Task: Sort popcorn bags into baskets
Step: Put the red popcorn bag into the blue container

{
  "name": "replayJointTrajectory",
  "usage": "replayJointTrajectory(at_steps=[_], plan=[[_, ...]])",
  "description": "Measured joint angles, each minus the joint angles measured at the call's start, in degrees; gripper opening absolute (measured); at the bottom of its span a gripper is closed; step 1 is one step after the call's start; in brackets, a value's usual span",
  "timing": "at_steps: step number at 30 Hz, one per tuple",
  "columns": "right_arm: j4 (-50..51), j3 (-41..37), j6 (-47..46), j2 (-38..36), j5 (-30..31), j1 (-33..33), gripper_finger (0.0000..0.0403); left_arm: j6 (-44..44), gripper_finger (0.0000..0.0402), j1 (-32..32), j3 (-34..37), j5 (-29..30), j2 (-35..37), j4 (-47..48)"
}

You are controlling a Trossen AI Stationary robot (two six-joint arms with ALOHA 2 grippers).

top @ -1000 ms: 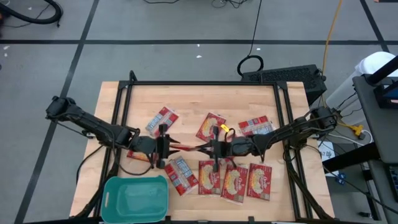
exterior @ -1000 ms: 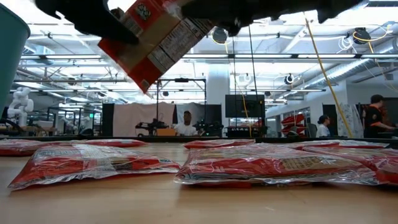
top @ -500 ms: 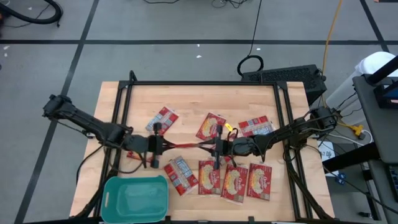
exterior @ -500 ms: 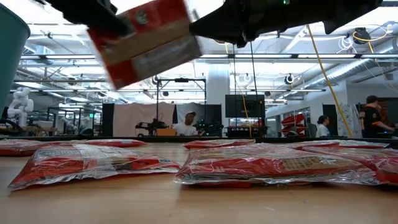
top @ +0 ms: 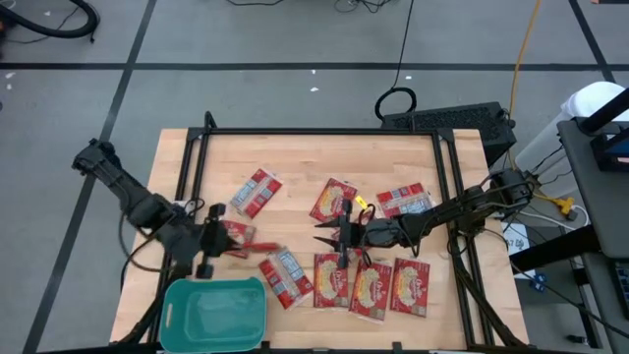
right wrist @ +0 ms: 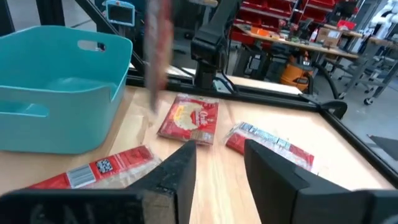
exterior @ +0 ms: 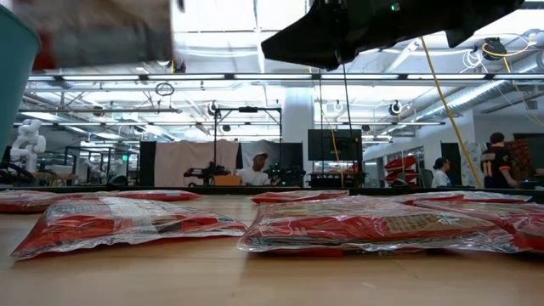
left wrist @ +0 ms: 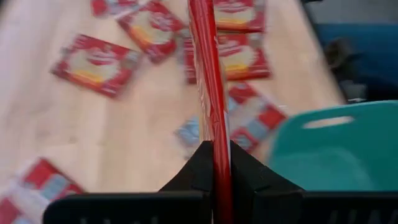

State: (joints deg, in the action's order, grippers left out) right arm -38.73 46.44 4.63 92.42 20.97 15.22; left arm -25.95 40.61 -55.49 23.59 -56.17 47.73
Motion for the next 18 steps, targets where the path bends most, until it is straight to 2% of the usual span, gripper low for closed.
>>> replayJointTrajectory(at_steps=[5,8,18], plan=[[1.8,0.0,-1.0,0.0,0.0,0.0,0.013,-7.6,0.0019,10.8,-4.4,0.3,-2.9,1.5],[2.2,0.0,-1.5,0.0,0.0,0.2,0.013,-12.2,0.0019,15.9,-6.9,3.5,-5.9,2.8],[2.1,0.0,-3.3,0.0,-0.1,0.2,0.013,-29.6,0.0019,25.7,-9.8,5.1,-16.5,9.5]])
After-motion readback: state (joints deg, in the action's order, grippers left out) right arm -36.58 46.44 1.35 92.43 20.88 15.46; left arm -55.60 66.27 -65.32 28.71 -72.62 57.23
